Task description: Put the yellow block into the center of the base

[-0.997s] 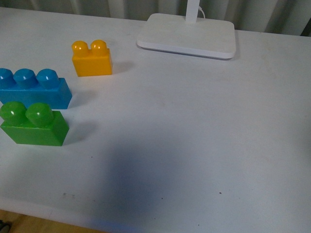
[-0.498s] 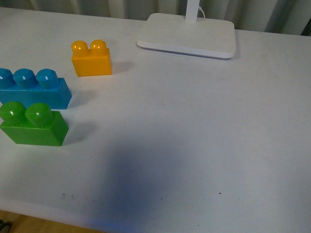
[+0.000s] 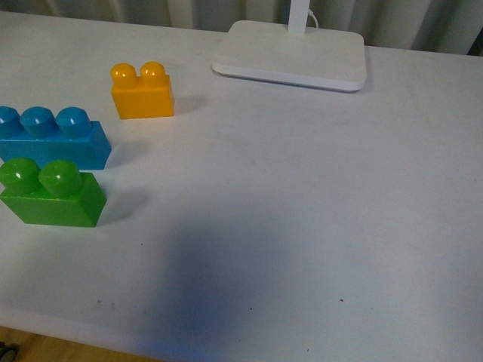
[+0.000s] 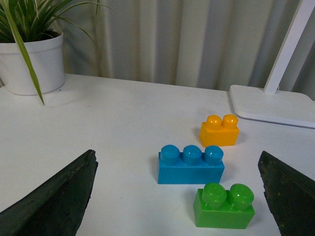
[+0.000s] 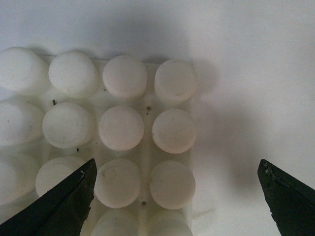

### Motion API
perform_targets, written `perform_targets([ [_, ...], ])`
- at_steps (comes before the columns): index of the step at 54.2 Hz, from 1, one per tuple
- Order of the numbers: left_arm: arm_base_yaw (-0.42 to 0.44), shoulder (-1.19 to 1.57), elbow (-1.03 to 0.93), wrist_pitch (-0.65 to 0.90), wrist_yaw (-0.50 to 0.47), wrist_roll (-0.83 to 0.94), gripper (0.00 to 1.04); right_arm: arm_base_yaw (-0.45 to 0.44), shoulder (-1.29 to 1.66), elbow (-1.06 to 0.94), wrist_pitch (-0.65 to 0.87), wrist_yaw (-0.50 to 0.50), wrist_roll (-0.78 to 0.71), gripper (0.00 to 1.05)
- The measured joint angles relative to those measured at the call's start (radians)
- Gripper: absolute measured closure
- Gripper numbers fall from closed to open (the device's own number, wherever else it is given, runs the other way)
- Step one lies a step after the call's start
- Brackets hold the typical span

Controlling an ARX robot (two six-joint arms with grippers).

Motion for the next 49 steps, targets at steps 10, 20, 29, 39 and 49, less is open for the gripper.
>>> perform_targets([
  [10, 0.0, 0.0, 0.0, 0.0, 0.0, 0.0, 0.06, 0.024, 0.045, 0.0, 0.035, 0.02, 0.005, 0.09],
  [20, 0.0, 0.0, 0.0, 0.0, 0.0, 0.0, 0.06, 0.034, 0.082, 0.015, 0.045, 0.021, 0.019, 0.09],
  [29, 0.0, 0.0, 0.0, 0.0, 0.0, 0.0, 0.06, 0.054, 0.072, -0.008, 0.026, -0.016, 0.031, 0.09],
  [39, 0.0, 0.0, 0.0, 0.0, 0.0, 0.0, 0.06, 0.122, 0.025, -0.071, 0.026, -0.037, 0.092, 0.09],
  [49, 0.0, 0.0, 0.0, 0.0, 0.0, 0.0, 0.06, 0.268, -0.036, -0.129, 0.027, 0.004, 0.223, 0.09],
])
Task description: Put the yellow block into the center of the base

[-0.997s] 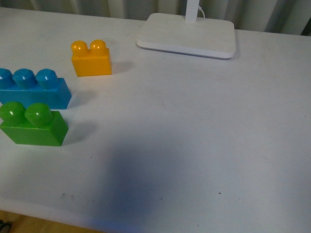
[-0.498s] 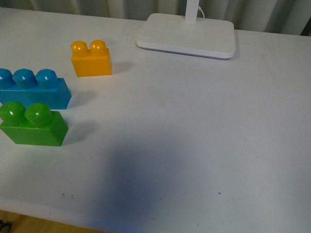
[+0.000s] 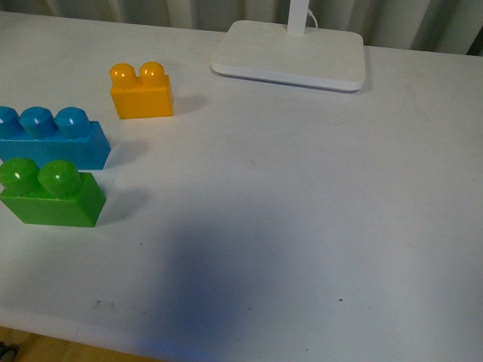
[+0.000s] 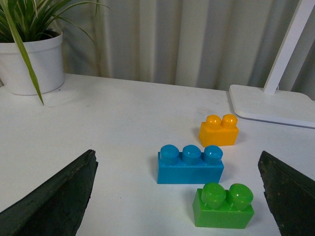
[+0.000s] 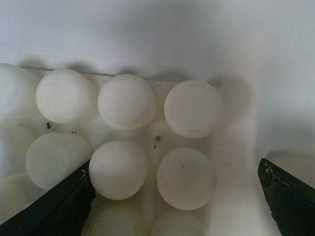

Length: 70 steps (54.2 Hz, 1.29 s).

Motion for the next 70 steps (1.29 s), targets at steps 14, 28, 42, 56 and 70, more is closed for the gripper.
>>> perform_targets([
  [14, 0.0, 0.0, 0.0, 0.0, 0.0, 0.0, 0.06, 0.298, 0.005, -0.022, 0.079, 0.154, 0.285, 0.09],
  [28, 0.0, 0.0, 0.0, 0.0, 0.0, 0.0, 0.06, 0.652, 0.169, 0.09, 0.162, 0.378, 0.603, 0.09],
  [42, 0.0, 0.0, 0.0, 0.0, 0.0, 0.0, 0.06, 0.809, 0.26, 0.182, 0.159, 0.468, 0.726, 0.09],
  [56, 0.0, 0.0, 0.0, 0.0, 0.0, 0.0, 0.06, 0.901, 0.317, 0.253, 0.13, 0.525, 0.811, 0.09],
  [70, 0.0, 0.0, 0.0, 0.0, 0.0, 0.0, 0.06, 0.966, 0.356, 0.301, 0.127, 0.533, 0.824, 0.09],
])
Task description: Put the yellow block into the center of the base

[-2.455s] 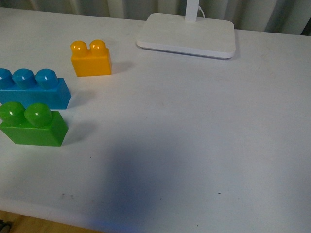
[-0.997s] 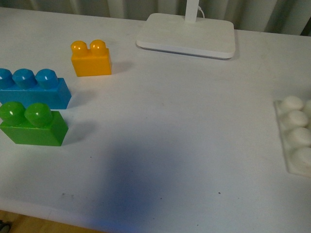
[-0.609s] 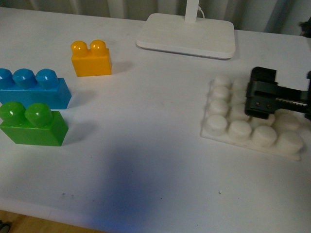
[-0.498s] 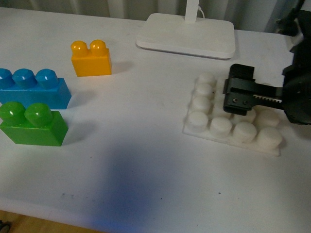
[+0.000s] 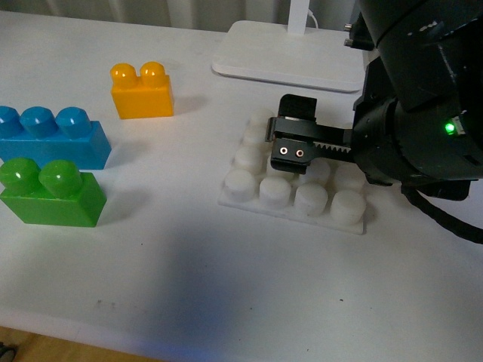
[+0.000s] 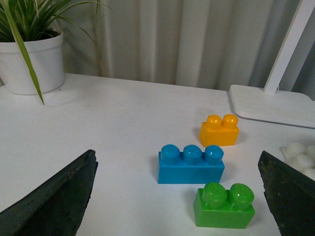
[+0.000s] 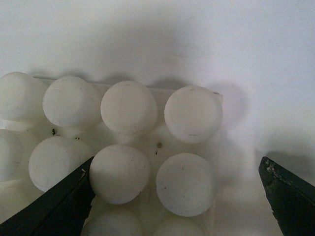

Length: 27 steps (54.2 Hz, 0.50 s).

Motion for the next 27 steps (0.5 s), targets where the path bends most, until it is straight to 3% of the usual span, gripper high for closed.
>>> perform_targets([
  [13, 0.0, 0.0, 0.0, 0.0, 0.0, 0.0, 0.06, -0.004, -0.013, 0.001, 0.011, -0.021, -0.019, 0.09],
  [27, 0.0, 0.0, 0.0, 0.0, 0.0, 0.0, 0.06, -0.084, -0.126, -0.026, -0.002, -0.11, -0.031, 0.09],
])
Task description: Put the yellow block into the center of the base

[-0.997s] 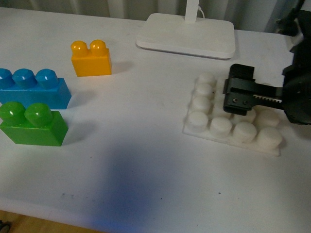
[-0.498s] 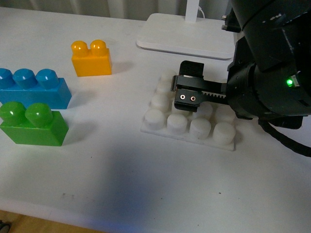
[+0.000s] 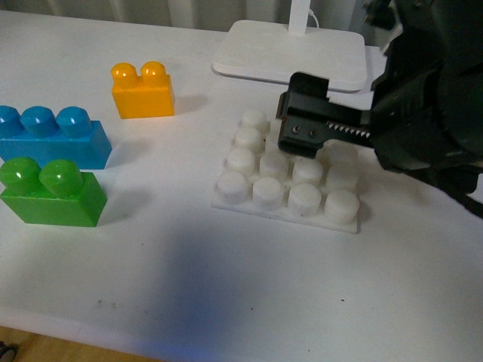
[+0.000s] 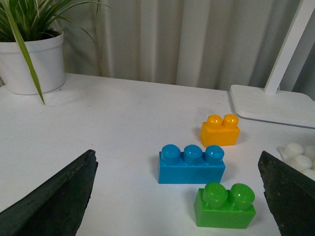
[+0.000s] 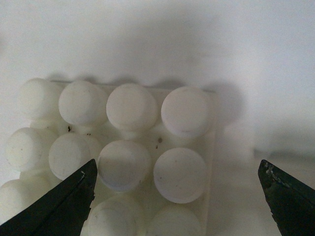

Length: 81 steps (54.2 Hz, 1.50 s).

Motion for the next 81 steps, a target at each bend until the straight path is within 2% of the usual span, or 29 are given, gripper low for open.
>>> perform_targets([
  [10, 0.0, 0.0, 0.0, 0.0, 0.0, 0.0, 0.06, -0.071, -0.169, -0.048, 0.023, -0.06, -0.044, 0.09],
  [20, 0.0, 0.0, 0.0, 0.0, 0.0, 0.0, 0.06, -0.178, -0.362, -0.136, 0.068, -0.187, -0.073, 0.09],
  [42, 0.0, 0.0, 0.0, 0.0, 0.0, 0.0, 0.06, -0.581, -0.867, -0.354, 0.084, -0.468, -0.249, 0.09],
  [51, 0.0, 0.0, 0.0, 0.0, 0.0, 0.0, 0.06, -0.782, -1.024, -0.442, 0.078, -0.613, -0.229, 0.09],
  [55, 0.0, 0.0, 0.0, 0.0, 0.0, 0.0, 0.06, -0.851, -1.051, -0.463, 0.082, -0.626, -0.205, 0.09],
  [63, 0.0, 0.0, 0.0, 0.0, 0.0, 0.0, 0.06, -0.872, -1.054, -0.468, 0.083, -0.628, -0.189, 0.09],
  [65, 0.0, 0.0, 0.0, 0.0, 0.0, 0.0, 0.06, -0.865, -1.059, -0.481, 0.117, -0.602, -0.215, 0.12],
  [70, 0.0, 0.0, 0.0, 0.0, 0.0, 0.0, 0.06, -0.819, -1.105, -0.554, 0.25, -0.485, -0.365, 0.27],
  [75, 0.0, 0.0, 0.0, 0.0, 0.0, 0.0, 0.06, -0.767, -1.157, -0.607, 0.262, -0.434, -0.457, 0.44],
  [81, 0.0, 0.0, 0.0, 0.0, 0.0, 0.0, 0.06, -0.717, -1.199, -0.652, 0.261, -0.388, -0.498, 0.61],
])
